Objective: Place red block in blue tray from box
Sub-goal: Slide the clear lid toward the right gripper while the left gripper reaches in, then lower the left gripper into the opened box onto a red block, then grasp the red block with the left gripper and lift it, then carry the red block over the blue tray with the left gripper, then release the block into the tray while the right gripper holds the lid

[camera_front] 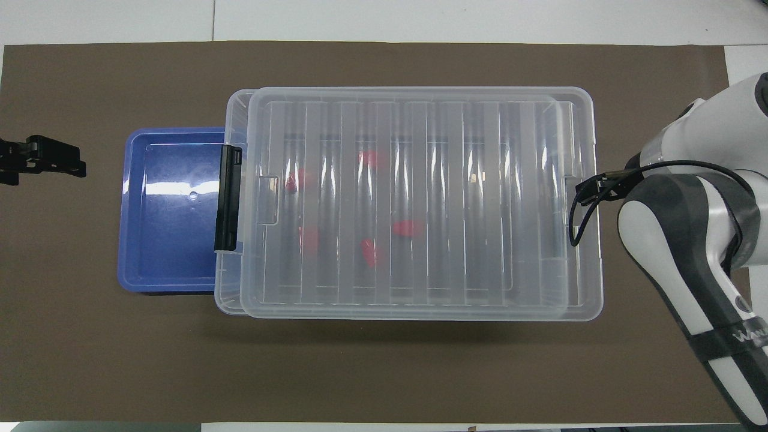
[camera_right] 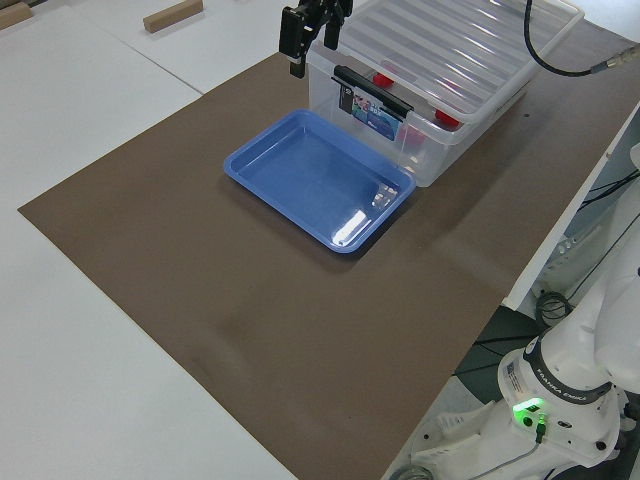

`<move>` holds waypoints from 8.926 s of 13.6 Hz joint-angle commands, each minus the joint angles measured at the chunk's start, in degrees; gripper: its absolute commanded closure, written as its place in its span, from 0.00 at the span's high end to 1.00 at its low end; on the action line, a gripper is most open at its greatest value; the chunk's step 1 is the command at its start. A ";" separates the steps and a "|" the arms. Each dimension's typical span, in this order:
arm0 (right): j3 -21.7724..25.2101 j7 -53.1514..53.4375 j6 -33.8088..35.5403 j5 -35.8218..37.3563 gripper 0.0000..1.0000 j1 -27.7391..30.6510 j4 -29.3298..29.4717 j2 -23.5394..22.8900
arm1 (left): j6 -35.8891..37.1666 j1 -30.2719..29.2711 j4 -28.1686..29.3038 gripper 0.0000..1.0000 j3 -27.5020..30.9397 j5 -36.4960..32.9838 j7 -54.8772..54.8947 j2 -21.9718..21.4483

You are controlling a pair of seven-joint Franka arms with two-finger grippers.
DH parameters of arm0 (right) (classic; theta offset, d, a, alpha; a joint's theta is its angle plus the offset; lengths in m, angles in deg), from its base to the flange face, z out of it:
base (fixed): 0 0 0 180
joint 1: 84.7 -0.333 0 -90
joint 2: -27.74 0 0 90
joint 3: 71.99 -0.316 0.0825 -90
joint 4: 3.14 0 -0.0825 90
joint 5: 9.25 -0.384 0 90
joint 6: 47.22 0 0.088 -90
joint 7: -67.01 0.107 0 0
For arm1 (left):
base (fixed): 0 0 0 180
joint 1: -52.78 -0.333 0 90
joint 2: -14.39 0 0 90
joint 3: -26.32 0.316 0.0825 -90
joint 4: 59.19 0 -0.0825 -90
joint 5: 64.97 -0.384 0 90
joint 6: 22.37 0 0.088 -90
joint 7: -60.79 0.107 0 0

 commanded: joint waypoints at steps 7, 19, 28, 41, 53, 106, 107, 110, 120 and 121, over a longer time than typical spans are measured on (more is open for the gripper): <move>5.44 -11.59 -2.75 -0.12 1.00 0.63 -1.89 1.43 | 0.80 0.31 1.64 1.00 -0.11 -0.48 0.04 -1.69; 11.50 -22.40 -4.60 -0.12 1.00 0.81 -1.72 1.16 | -12.99 15.25 13.94 1.00 -0.38 -0.48 -11.28 -5.20; 14.41 -27.33 -4.60 -0.12 1.00 0.98 -1.36 0.99 | -20.39 23.24 21.15 1.00 -0.38 -0.48 -18.66 -3.45; 15.03 -28.47 -3.55 -0.30 1.00 0.98 0.21 0.55 | -32.86 30.55 27.30 1.00 -0.38 -0.48 -29.23 2.80; 5.37 -10.65 25.09 -1.09 1.00 -0.24 26.30 -2.44 | -38.93 31.08 29.06 0.86 -0.20 -0.65 -33.97 9.39; 15.20 -16.17 1.21 -0.21 0.00 -2.18 1.01 1.08 | -35.36 4.71 27.14 1.00 0.33 -0.92 0.83 4.83; 14.68 -15.99 1.12 -0.21 0.00 -2.18 1.01 0.90 | -32.38 4.71 25.91 1.00 0.33 -1.00 0.83 3.60; 13.54 -13.89 0.50 -0.21 0.00 -2.27 0.39 0.73 | -21.75 4.62 17.67 1.00 0.33 -0.91 0.92 2.89; 8.35 -6.85 0.68 -0.47 0.00 -2.27 -0.22 0.99 | -0.19 3.14 0.87 1.00 0.77 0.05 1.36 -0.37; 8.26 -6.76 0.59 -0.65 0.00 -2.27 -0.31 1.07 | 0.69 2.08 0.33 1.00 0.77 1.44 1.36 -0.28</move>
